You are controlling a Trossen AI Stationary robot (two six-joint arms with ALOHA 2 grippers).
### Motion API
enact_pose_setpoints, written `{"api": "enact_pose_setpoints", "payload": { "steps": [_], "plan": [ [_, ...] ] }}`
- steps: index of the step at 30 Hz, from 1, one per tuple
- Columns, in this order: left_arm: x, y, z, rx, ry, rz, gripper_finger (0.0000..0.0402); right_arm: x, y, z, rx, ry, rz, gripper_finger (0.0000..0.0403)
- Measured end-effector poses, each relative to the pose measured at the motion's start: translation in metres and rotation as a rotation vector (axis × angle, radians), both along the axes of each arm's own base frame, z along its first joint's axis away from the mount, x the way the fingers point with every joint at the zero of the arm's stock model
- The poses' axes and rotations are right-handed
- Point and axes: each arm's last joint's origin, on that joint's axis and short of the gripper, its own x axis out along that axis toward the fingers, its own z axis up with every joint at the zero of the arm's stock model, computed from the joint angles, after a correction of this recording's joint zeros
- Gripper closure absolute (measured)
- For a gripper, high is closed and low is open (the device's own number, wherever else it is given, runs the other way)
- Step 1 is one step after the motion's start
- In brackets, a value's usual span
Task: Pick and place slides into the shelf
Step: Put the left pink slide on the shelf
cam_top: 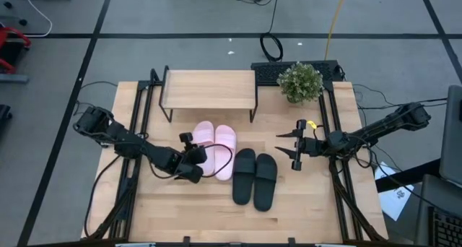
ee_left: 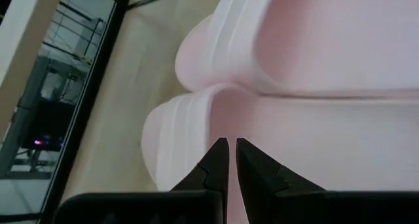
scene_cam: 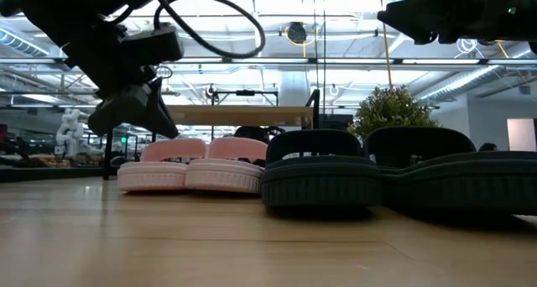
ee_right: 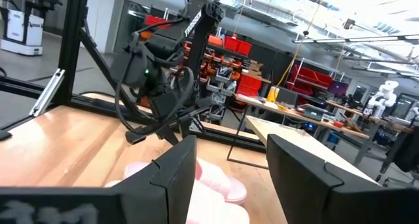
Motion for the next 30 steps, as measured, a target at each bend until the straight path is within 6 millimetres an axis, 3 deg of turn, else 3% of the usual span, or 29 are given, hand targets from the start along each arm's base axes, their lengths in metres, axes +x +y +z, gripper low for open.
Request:
{"api": "enact_pose_setpoints", "payload": {
  "steps": [17, 30],
  "plan": [
    [0.000, 0.003, 0.001, 0.032, -0.007, 0.022, 0.0268, 0.000, 0.000, 0.000, -0.012, 0.001, -0.001, 0.0225],
    [0.002, 0.020, -0.002, -0.029, 0.050, 0.064, 0.0258, 0.000, 0.000, 0.000, -0.011, 0.001, 0.000, 0.0225]
  ]
}}
